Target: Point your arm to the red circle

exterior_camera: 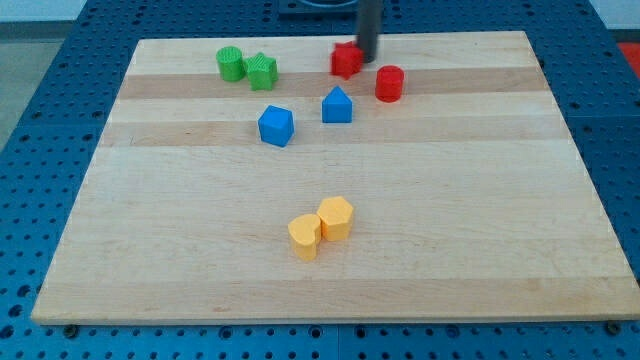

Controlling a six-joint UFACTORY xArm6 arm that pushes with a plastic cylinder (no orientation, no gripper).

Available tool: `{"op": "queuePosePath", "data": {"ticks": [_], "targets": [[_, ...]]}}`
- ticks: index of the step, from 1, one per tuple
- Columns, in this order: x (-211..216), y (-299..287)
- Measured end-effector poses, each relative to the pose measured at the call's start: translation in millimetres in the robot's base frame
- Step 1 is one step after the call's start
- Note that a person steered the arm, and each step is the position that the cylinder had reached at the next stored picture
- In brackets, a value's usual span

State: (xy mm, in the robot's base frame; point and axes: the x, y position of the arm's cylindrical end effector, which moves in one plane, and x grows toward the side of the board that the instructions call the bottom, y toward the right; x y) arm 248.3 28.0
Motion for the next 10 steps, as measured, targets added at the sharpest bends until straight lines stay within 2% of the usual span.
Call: {"op": "queuePosePath", "data": {"ticks": [1, 2, 3, 5, 7, 9, 10], "targets": [[-21, -4], [-4, -14], [-13, 7], [-1, 154], [70, 112], [109, 152], [73, 134]]}}
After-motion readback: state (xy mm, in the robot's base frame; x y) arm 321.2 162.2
